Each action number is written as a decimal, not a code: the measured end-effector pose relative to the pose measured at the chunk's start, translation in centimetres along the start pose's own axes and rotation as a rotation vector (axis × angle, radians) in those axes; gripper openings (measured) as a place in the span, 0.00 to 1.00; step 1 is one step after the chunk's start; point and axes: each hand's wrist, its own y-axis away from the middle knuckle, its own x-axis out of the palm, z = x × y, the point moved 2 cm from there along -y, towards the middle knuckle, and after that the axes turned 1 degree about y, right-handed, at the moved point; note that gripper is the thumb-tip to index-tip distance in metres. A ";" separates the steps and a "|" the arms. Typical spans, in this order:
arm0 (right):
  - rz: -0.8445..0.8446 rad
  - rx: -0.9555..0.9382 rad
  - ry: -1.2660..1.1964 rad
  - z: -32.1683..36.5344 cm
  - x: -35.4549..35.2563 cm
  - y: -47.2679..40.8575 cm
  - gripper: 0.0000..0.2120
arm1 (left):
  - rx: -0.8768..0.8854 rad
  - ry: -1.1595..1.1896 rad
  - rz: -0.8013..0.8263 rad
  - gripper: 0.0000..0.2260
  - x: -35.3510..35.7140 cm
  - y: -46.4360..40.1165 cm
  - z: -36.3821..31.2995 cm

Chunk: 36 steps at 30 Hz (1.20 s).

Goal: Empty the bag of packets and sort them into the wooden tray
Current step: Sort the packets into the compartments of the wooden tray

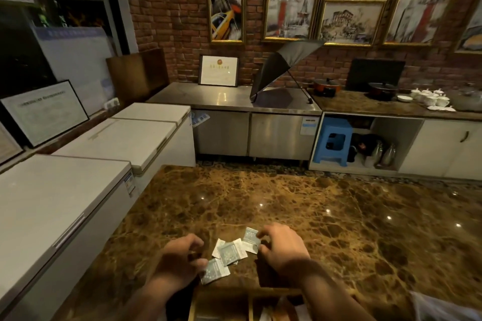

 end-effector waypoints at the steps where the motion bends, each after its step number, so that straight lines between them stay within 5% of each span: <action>1: 0.005 0.001 0.007 0.3 0.3 -0.6 0.16 | 0.028 -0.027 0.024 0.17 0.3 -0.2 0.0; 7: 0.058 -0.020 0.055 1.7 2.4 -3.3 0.23 | 0.182 -0.188 0.108 0.27 1.8 -1.1 0.1; 11: 0.071 -0.029 0.074 1.7 3.7 -3.9 0.22 | 0.232 -0.152 0.082 0.24 1.7 -1.5 0.7; 27: -0.135 0.030 -0.174 1.1 -0.8 -0.1 0.17 | 0.010 0.227 -0.117 0.17 -2.5 0.8 -1.2; 36: -0.022 -0.126 -0.376 2.7 -3.6 5.1 0.13 | -0.020 0.389 0.037 0.16 -3.2 7.3 -4.5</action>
